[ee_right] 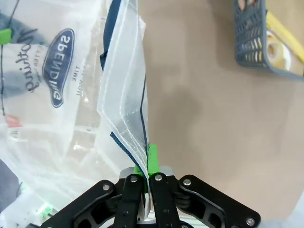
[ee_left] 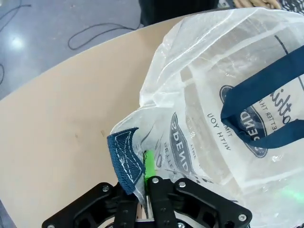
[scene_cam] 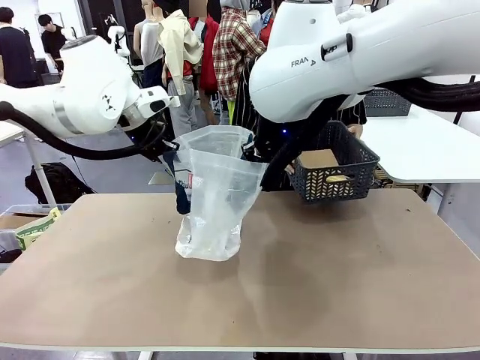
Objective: Transfer purchased items from the store into the shopping bag.
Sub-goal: Open the Reusable shopping bag in the center of the table.
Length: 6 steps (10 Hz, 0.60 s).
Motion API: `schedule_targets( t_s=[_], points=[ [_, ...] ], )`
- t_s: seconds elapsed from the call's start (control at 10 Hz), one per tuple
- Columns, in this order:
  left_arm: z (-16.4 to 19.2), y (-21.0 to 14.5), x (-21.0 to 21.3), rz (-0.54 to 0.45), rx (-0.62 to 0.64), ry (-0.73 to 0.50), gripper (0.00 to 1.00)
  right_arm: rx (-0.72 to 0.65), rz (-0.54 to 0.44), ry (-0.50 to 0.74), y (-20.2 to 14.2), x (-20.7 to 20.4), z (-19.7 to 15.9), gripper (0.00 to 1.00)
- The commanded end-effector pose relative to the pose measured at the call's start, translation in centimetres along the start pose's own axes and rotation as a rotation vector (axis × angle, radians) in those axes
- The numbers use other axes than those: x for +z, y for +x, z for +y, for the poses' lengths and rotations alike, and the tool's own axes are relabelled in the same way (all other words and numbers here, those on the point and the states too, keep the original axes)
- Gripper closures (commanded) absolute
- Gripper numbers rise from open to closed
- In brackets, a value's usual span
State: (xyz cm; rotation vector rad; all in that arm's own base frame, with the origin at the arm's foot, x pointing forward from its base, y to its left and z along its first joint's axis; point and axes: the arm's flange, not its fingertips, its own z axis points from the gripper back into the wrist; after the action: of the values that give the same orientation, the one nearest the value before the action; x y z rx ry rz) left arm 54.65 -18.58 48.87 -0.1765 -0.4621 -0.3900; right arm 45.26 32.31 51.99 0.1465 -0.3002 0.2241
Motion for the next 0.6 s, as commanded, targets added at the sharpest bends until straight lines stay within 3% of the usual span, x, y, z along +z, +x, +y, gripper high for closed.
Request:
schedule_targets(
  t_s=[0.0, 0.3, 0.5],
  points=[
    [0.9, -2.7, 0.7, -0.033, 0.034, -0.002, 1.00, 0.085, -0.039, -0.039, -0.8, -0.5, -0.5, 1.00],
    [0.5, -4.4, 2.1, -0.052, 0.031, 0.011, 1.00, 0.186, 0.032, -0.065, -0.5, -2.0, 1.8, 1.00],
    [-0.2, -5.0, 2.1, -0.002, -0.010, -0.007, 1.00, 0.203, 0.072, -0.084, -0.6, -2.7, 2.9, 1.00]
  ],
)
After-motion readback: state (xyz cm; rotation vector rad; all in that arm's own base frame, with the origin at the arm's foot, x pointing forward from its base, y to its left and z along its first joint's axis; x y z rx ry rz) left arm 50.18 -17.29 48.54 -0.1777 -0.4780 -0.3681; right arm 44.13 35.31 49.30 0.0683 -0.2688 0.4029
